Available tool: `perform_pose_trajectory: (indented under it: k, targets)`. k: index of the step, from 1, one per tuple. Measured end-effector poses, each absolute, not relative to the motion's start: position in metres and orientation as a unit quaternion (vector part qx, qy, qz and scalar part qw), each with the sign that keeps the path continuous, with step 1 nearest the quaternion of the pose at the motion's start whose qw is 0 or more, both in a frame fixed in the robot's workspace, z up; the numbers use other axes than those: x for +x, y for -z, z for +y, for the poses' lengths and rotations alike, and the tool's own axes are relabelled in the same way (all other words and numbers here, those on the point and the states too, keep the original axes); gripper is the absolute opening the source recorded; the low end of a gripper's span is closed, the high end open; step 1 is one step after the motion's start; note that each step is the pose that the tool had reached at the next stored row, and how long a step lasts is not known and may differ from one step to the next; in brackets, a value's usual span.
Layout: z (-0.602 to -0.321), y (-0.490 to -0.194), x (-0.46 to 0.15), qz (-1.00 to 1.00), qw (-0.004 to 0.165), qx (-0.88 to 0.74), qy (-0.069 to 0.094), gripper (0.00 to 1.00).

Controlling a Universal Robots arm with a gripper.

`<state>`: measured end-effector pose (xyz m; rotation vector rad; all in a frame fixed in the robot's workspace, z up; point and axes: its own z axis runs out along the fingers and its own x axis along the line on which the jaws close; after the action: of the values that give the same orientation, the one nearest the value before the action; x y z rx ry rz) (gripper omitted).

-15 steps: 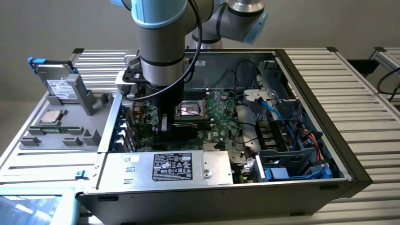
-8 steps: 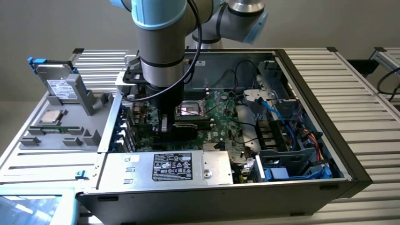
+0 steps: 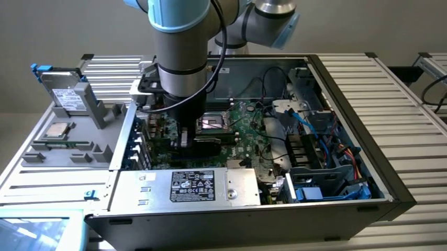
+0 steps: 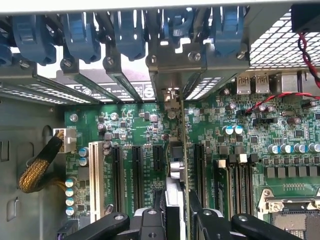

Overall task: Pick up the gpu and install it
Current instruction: 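Insert the gpu into the slot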

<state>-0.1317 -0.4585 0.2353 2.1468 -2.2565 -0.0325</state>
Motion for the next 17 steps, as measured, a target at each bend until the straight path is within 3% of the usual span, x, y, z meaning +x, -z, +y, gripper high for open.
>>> perform_pose_trajectory:
  k: [17]
  targets:
    - [-0.4569,-0.2351,-0.1353,-0.725,0.013,0.689,0.01,0.29]
